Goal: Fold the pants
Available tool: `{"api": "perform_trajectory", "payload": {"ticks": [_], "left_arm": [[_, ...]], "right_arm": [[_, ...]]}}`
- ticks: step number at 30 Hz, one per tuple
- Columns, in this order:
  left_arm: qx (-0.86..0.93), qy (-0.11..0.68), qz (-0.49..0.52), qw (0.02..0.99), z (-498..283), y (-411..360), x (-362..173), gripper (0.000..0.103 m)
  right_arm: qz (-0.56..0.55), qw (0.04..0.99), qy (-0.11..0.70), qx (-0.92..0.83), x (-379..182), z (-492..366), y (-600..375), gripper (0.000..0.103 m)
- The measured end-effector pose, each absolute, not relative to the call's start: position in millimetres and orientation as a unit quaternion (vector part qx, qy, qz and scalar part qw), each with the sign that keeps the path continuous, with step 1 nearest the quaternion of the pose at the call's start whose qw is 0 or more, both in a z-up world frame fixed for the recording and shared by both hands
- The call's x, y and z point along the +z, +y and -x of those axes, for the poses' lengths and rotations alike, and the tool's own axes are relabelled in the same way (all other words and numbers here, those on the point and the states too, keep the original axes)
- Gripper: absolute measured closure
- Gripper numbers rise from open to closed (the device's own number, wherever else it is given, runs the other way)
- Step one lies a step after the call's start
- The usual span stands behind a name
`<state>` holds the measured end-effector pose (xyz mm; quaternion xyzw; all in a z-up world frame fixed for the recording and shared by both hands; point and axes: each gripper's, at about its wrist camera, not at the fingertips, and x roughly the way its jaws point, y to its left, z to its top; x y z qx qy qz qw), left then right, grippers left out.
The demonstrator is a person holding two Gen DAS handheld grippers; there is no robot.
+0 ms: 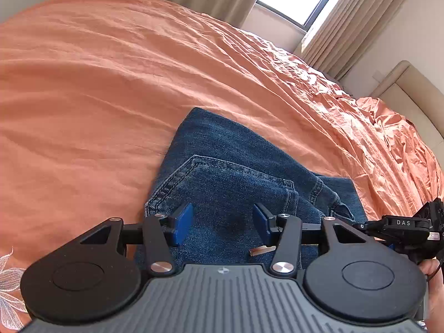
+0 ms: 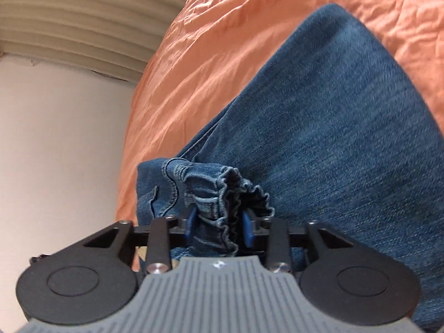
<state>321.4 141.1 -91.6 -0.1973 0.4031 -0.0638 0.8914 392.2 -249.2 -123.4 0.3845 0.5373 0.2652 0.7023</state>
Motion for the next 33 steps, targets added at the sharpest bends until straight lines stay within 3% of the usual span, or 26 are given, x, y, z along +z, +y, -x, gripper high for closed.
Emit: {"api": "perform_trajectory", "payload": {"ticks": [7,15,18,25,30,33], "left_arm": [[-0.045,0.363,0.206,0.908,-308.5,146.1,-60.2,0.046],[-0.038,0.332,0.192,0.923,-301.6,138.7,-27.7,0.051],[-0.046,0.334,0.176,0.925,-305.2,127.6,-30.5,0.051],[-0.076,0.364,0.143,0.917,-322.0,96.0,-62.8,0.055],[-0.077,0.391,0.115,0.910,-341.9,82.7,-90.7,0.055],[-0.048,0.427,0.106,0.897,-356.4,85.8,-110.3,0.067]], "right_arm": [[-0.251,0.774,0.502,0.292,-26.9,-396.9,-210.6,0.089],[-0.205,0.810,0.474,0.277,74.3,-426.5,-213.3,0.090],[-0.204,0.819,0.480,0.242,64.0,-429.8,-242.2,0.090],[-0.244,0.803,0.517,0.169,-50.0,-434.0,-318.9,0.090],[-0.222,0.808,0.519,0.170,-85.4,-445.4,-318.4,0.089],[-0.202,0.815,0.515,0.172,-84.8,-445.0,-315.0,0.085]]}}
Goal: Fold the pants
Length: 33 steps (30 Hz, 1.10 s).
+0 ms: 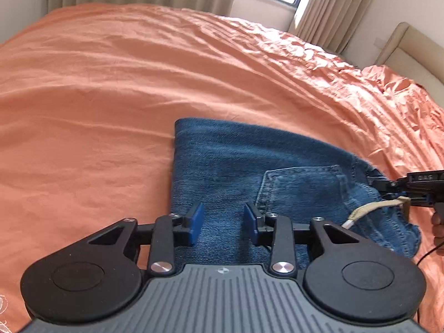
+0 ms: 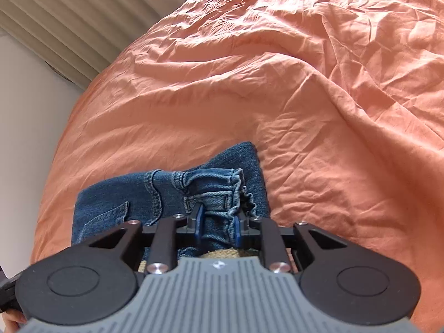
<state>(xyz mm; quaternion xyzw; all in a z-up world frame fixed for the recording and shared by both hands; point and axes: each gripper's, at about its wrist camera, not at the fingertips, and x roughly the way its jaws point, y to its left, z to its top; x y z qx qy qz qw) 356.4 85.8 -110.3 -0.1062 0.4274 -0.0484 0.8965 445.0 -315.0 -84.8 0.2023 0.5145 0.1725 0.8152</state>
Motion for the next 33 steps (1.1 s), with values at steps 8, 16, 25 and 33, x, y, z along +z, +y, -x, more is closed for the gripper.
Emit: {"api": "perform_trajectory", "payload": {"ticks": [8,16,25,33], "left_arm": [[-0.058,0.408,0.098,0.906,-323.8,94.9,-85.5,0.067],[-0.088,0.397,0.023,0.913,-248.7,78.3,-54.8,0.051],[-0.078,0.427,-0.084,0.897,-186.4,47.6,-80.7,0.038],[-0.021,0.399,-0.138,0.906,-195.2,34.2,-113.0,0.044]], "right_arm": [[-0.040,0.893,0.407,0.187,-24.5,-376.5,-299.2,0.074],[-0.018,0.919,0.331,0.211,-26.2,-282.2,-296.9,0.076],[-0.046,0.919,0.338,0.201,-65.6,-277.3,-298.1,0.075],[-0.053,0.916,0.337,0.209,-70.9,-277.1,-302.3,0.075]]}}
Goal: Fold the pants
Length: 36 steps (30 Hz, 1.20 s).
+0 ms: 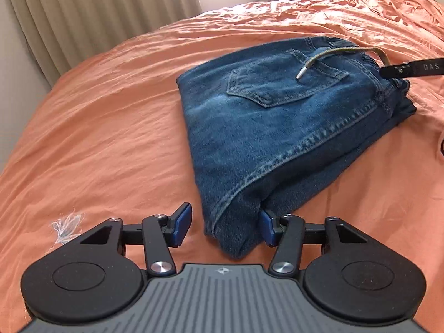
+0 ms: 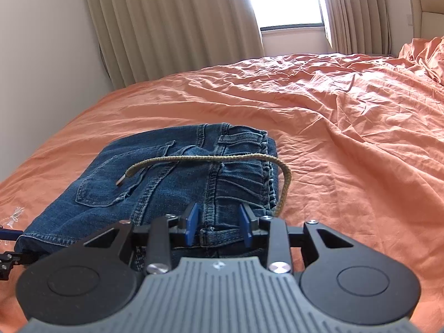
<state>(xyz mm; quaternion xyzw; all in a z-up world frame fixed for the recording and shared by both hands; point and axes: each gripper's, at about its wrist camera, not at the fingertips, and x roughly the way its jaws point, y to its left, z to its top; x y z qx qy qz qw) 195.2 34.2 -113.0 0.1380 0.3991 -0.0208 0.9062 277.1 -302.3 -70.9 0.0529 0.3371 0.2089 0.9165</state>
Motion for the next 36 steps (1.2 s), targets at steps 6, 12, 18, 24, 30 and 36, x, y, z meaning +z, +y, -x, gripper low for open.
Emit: {"api": "perform_trajectory", "payload": {"ticks": [6,12,18,24,30,36], "left_arm": [[-0.056,0.392,-0.244,0.885,-192.7,18.4,-106.6,0.077],[-0.079,0.415,-0.373,0.826,-174.0,15.4,-140.0,0.088],[-0.065,0.436,-0.287,0.851,-179.3,27.6,-140.7,0.089],[-0.054,0.444,-0.258,0.856,-181.5,25.5,-129.7,0.089],[-0.051,0.456,-0.241,0.855,-178.2,28.4,-118.0,0.082],[-0.056,0.447,-0.232,0.862,-163.4,32.5,-99.3,0.077]], "right_arm": [[-0.045,0.916,0.341,0.208,-72.6,-279.6,-301.9,0.075],[-0.007,0.912,0.356,0.202,-79.9,-281.3,-292.5,0.075],[-0.006,0.909,0.363,0.202,-91.1,-282.4,-296.2,0.075],[-0.007,0.907,0.369,0.202,-91.5,-286.0,-296.8,0.075],[0.010,0.905,0.376,0.199,-72.9,-278.8,-296.9,0.062],[0.036,0.904,0.375,0.201,-46.8,-262.3,-299.6,0.050]]}}
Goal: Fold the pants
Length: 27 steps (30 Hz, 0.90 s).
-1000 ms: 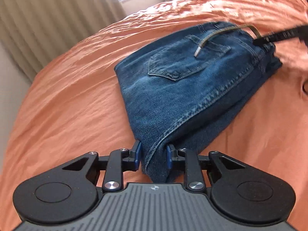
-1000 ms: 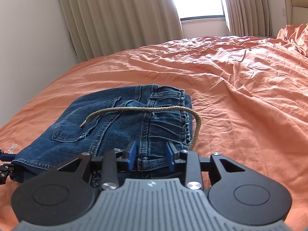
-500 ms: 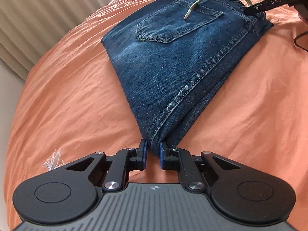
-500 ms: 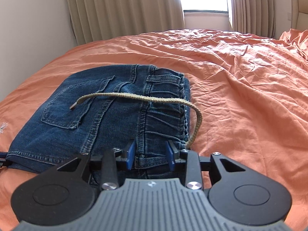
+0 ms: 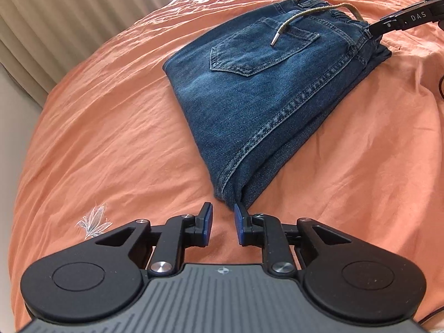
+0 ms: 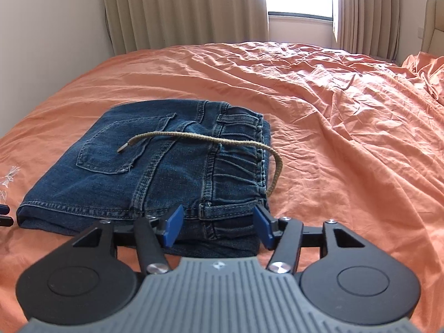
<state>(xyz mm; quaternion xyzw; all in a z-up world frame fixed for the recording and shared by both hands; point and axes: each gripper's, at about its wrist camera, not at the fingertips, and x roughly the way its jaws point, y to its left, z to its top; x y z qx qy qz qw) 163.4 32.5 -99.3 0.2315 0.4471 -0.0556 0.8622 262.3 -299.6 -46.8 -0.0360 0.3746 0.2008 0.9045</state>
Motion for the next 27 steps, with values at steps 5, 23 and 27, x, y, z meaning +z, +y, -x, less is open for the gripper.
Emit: {"api": "perform_trajectory", "payload": {"ticks": [5,23,27], "left_arm": [[-0.070,0.438,-0.160,0.882,-169.6,49.4,-72.5,0.062],[-0.096,0.415,0.334,0.841,-312.1,156.1,-134.4,0.033],[-0.098,0.406,0.364,0.833,-322.6,163.5,-159.7,0.035]], "right_arm": [[0.040,0.896,0.390,0.209,-24.9,-262.4,-306.3,0.050],[-0.266,0.771,0.534,0.224,-103.2,-383.9,-363.1,0.028],[-0.312,0.739,0.540,0.255,-128.0,-397.6,-362.1,0.028]]}}
